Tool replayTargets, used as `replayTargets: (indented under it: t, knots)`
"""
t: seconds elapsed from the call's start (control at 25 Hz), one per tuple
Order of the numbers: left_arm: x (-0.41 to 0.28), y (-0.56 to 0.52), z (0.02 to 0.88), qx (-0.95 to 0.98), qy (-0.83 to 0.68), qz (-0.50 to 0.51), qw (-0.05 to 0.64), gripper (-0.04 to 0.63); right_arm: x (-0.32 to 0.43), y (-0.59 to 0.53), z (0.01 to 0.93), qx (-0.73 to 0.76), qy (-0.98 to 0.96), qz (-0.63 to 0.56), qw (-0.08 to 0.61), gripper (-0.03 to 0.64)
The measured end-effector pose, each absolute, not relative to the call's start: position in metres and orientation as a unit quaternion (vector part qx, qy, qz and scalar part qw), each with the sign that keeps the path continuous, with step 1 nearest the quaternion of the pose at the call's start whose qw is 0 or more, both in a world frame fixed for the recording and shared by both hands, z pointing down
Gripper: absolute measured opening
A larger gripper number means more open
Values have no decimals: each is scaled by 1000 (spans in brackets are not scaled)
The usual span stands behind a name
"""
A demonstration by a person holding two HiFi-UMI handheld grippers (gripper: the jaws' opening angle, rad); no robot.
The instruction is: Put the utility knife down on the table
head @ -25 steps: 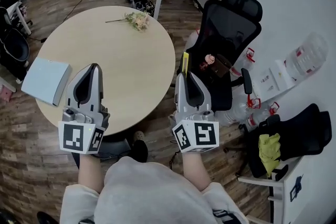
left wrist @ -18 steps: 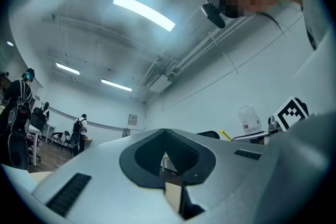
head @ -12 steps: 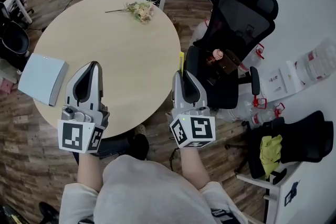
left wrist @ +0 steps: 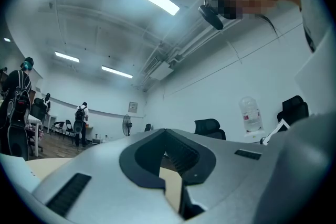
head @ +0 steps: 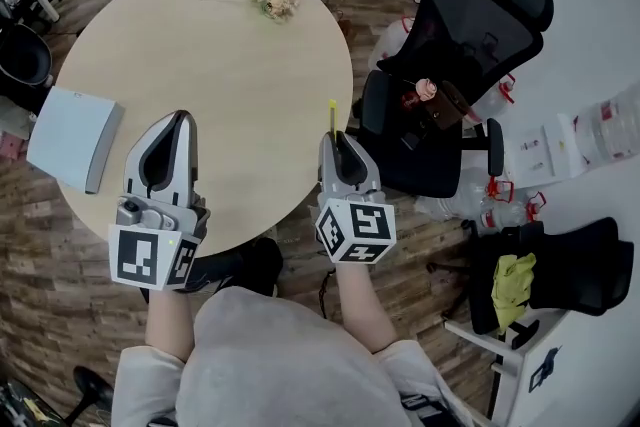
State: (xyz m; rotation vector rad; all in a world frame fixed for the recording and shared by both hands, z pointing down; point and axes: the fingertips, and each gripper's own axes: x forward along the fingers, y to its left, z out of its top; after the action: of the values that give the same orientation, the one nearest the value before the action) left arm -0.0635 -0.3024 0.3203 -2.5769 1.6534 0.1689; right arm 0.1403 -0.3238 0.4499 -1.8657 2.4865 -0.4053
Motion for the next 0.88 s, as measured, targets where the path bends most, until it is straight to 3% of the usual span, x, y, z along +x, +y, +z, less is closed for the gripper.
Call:
replayTargets:
  t: [0.88]
  knots:
    - [-83,-359,361,-826,562,31,-3,8,104,-387,601,-546,784,-263,-132,64]
